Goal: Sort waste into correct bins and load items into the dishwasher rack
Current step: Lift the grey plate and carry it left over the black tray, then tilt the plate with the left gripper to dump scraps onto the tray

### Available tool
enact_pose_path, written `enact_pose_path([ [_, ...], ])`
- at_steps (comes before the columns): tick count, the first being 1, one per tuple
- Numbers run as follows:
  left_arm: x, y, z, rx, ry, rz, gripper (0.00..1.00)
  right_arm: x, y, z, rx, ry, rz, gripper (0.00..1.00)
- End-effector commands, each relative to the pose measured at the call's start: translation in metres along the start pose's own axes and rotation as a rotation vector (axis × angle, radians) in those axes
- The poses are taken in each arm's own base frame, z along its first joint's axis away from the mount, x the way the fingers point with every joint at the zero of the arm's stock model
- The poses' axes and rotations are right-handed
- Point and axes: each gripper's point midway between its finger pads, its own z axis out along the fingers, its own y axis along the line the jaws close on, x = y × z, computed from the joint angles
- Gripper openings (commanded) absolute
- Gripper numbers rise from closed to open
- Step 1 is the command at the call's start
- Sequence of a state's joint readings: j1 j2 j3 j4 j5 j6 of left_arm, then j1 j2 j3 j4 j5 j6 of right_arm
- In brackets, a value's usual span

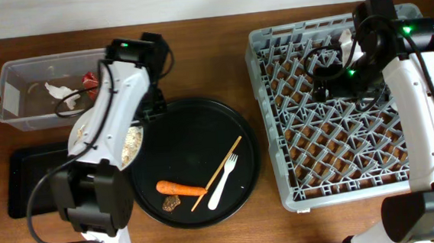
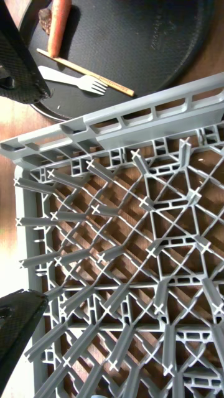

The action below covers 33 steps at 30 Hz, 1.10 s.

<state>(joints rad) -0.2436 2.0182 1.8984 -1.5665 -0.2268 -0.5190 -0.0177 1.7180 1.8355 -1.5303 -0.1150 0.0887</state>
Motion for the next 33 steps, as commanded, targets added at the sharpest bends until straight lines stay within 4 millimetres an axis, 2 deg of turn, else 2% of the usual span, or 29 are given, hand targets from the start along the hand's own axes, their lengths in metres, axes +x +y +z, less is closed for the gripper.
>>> enact_pose_path([
  [1, -0.009, 0.017, -0.011, 0.07, -0.016, 0.0, 0.0, 0.001, 0.002, 0.0, -0.004, 0.006, -0.011, 0.99],
  [3, -0.012, 0.024, -0.009, 0.082, -0.006, -0.005, 0.0, 0.002, 0.002, 0.0, -0.004, 0.007, -0.01, 0.98],
  [9, -0.019, 0.029, -0.004, 0.203, 0.025, -0.009, 0.0, 0.002, 0.002, 0.0, -0.004, 0.007, -0.01, 0.99],
  [15, -0.021, 0.04, 0.0, 0.246, 0.048, -0.024, 0.0, 0.003, 0.002, 0.0, -0.004, 0.012, -0.01, 0.99],
  [18, -0.02, 0.05, 0.007, 0.269, 0.078, -0.05, 0.0, 0.003, 0.002, 0.0, -0.004, 0.011, -0.01, 0.99],
  [21, -0.017, 0.046, 0.017, 0.381, 0.118, -0.036, 0.0, 0.003, 0.002, 0.0, -0.004, 0.011, -0.01, 0.99],
  [27, -0.01, 0.048, 0.036, 0.451, 0.166, -0.048, 0.0, 0.003, 0.002, 0.0, -0.004, 0.012, -0.01, 0.99],
  [33, -0.009, 0.045, 0.024, 0.561, 0.154, -0.013, 0.0, 0.004, 0.002, 0.0, -0.003, 0.018, -0.009, 0.99],
])
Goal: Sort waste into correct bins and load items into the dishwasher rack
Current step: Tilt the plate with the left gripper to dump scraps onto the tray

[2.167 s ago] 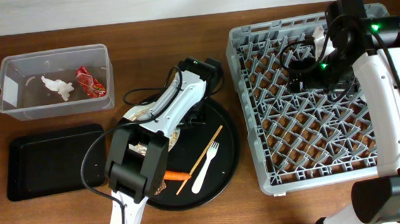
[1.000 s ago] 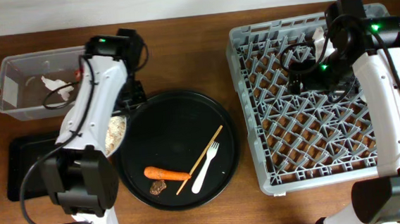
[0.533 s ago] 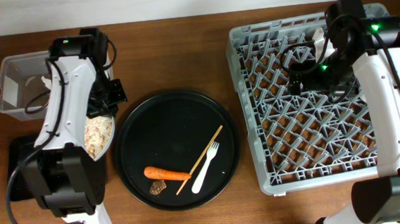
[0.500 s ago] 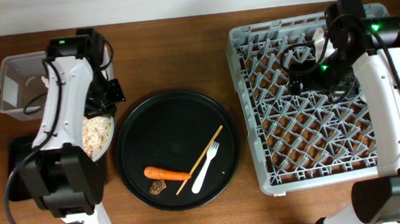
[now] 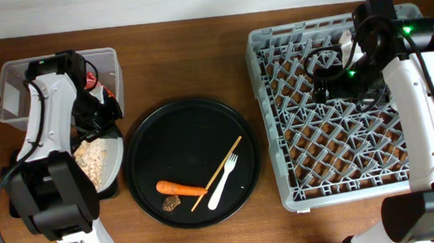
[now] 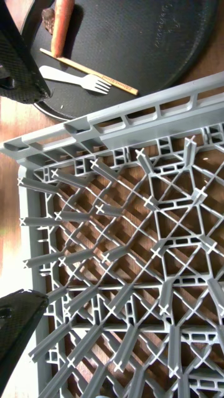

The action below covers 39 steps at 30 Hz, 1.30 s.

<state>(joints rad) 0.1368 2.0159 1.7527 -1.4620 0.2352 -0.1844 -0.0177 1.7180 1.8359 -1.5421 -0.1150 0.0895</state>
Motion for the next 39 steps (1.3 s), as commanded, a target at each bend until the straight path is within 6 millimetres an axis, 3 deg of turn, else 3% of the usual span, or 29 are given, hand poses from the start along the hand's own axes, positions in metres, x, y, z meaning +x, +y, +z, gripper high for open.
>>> enact_pose_path([
  [1, 0.007, -0.008, -0.022, 0.098, -0.04, 0.055, 0.0, 0.002, 0.002, 0.0, -0.004, 0.008, -0.011, 0.99],
  [7, 0.011, -0.002, -0.039, 0.222, -0.055, 0.094, 0.0, 0.002, 0.002, 0.0, -0.004, 0.01, -0.011, 0.99],
  [18, 0.017, 0.004, -0.071, 0.605, -0.111, 0.169, 0.0, 0.004, 0.002, 0.0, -0.003, 0.018, -0.01, 0.99],
  [24, 0.024, 0.029, -0.064, 0.819, -0.174, 0.137, 0.01, 0.004, 0.002, 0.0, -0.004, 0.018, -0.009, 0.99],
  [30, 0.026, 0.039, -0.092, 1.002, -0.342, 0.178, 0.0, 0.004, 0.002, 0.0, -0.003, 0.018, -0.009, 0.99],
  [39, 0.03, 0.055, -0.112, 0.999, -0.445, 0.164, 0.0, 0.004, 0.002, 0.0, -0.003, 0.018, -0.01, 0.99],
])
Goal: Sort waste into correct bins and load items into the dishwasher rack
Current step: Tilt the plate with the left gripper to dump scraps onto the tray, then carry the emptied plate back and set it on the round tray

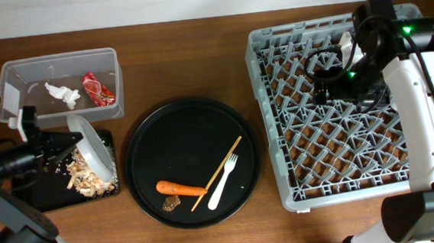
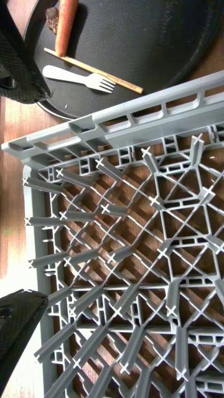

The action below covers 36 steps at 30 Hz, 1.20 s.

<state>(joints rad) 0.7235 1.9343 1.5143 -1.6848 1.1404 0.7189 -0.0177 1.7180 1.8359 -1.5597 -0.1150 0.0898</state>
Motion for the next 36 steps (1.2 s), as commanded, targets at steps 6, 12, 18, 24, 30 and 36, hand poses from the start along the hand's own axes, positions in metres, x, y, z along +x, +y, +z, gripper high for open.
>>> enact_pose_path([
  [6, -0.002, -0.028, -0.023, -0.007, -0.112, 0.13, 0.0, 0.0, 0.002, 0.0, -0.004, 0.001, -0.012, 0.99],
  [12, -0.013, -0.018, -0.045, -0.016, -0.203, 0.104, 0.0, 0.001, 0.002, 0.0, -0.004, 0.005, -0.012, 0.99],
  [18, -0.014, -0.005, -0.047, -0.056, -0.195, 0.03, 0.0, 0.002, 0.002, 0.0, -0.005, 0.007, -0.011, 0.99],
  [24, -0.002, -0.021, -0.045, -0.027, -0.168, 0.017, 0.0, 0.004, 0.002, 0.0, -0.003, 0.015, -0.01, 0.99],
  [30, 0.019, -0.065, 0.0, -0.053, -0.025, 0.202, 0.0, 0.003, 0.002, 0.0, -0.004, 0.013, -0.011, 0.99],
  [36, 0.046, -0.056, 0.086, -0.393, 0.263, 0.297, 0.0, 0.003, 0.002, 0.0, -0.004, 0.013, -0.011, 0.99],
])
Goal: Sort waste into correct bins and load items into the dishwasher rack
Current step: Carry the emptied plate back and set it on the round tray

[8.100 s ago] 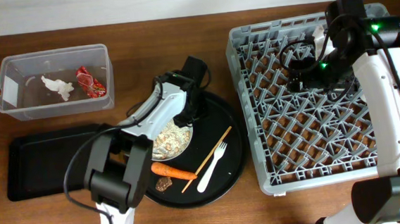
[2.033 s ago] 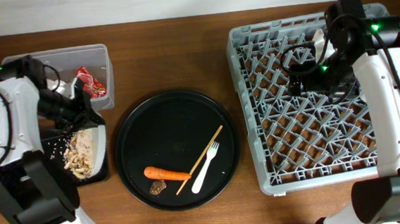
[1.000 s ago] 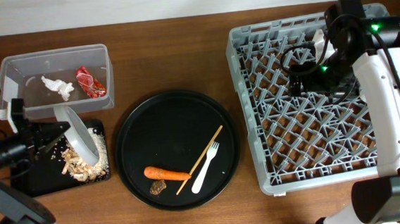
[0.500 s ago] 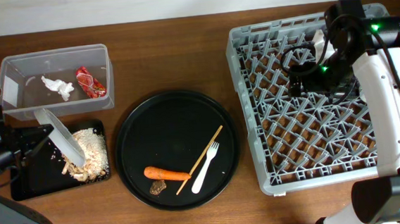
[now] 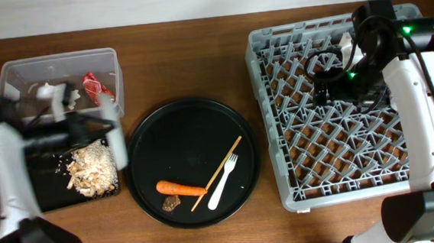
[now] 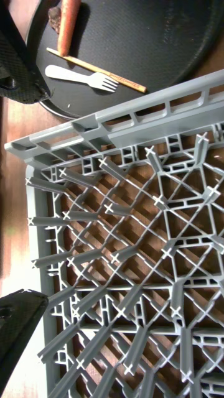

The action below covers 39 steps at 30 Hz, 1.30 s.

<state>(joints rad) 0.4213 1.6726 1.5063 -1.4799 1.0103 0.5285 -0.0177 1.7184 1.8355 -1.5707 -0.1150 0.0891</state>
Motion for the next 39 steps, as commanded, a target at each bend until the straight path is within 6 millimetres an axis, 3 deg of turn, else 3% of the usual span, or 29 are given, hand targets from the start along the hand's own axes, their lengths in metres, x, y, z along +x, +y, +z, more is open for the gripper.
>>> enact_pose_path([
  [1, 0.015, 0.006, 0.046, -0.277, 0.187, -0.044, 0.0, 0.0, 0.002, 0.0, -0.005, 0.001, -0.011, 0.99],
  [4, 0.021, 0.001, 0.087, -0.473, 0.258, 0.007, 0.0, 0.0, 0.002, 0.0, -0.005, 0.001, -0.012, 0.98],
  [8, 0.035, -0.023, 0.147, -0.57, 0.318, 0.129, 0.0, 0.0, 0.002, 0.0, -0.005, 0.0, -0.012, 0.99],
  [9, 0.044, -0.026, 0.174, -0.63, 0.333, 0.174, 0.0, 0.0, 0.002, 0.0, -0.005, 0.001, -0.012, 0.99],
  [14, 0.069, -0.026, 0.222, -0.652, 0.414, 0.216, 0.0, 0.0, 0.002, 0.0, -0.005, 0.001, -0.012, 0.99],
  [19, 0.093, -0.022, 0.249, -0.657, 0.494, 0.241, 0.1, 0.0, 0.002, 0.0, -0.005, 0.002, -0.012, 0.99],
  [23, 0.093, -0.022, 0.251, -0.657, 0.497, 0.245, 0.23, 0.001, 0.002, 0.0, -0.005, 0.004, -0.011, 0.99],
  [24, 0.089, -0.025, 0.249, -0.654, 0.486, 0.246, 0.29, 0.001, 0.002, 0.0, -0.005, 0.004, -0.011, 0.99],
  [26, 0.075, -0.031, 0.24, -0.654, 0.457, 0.236, 0.3, 0.001, 0.002, 0.0, -0.005, 0.004, -0.011, 0.99],
  [28, 0.054, -0.037, 0.218, -0.667, 0.416, 0.204, 0.31, 0.001, 0.002, 0.0, -0.006, 0.004, -0.011, 0.98],
  [32, 0.019, -0.033, 0.142, -0.751, 0.315, 0.1, 0.32, 0.001, 0.016, -0.001, -0.081, 0.004, -0.041, 0.99],
  [33, 0.014, -0.029, 0.123, -0.771, 0.286, 0.069, 0.37, 0.001, 0.024, -0.001, -0.126, 0.002, -0.073, 0.99],
  [34, 0.009, -0.023, 0.098, -0.79, 0.249, 0.023, 0.49, 0.0, 0.034, -0.002, -0.172, -0.003, -0.106, 0.99],
  [36, 0.005, -0.014, 0.063, -0.815, 0.199, -0.055, 0.61, -0.001, 0.047, -0.003, -0.203, -0.013, -0.135, 0.99],
  [39, 0.007, 0.004, 0.009, -0.859, 0.131, -0.193, 0.61, -0.001, 0.081, 0.0, -0.219, -0.038, -0.239, 0.99],
])
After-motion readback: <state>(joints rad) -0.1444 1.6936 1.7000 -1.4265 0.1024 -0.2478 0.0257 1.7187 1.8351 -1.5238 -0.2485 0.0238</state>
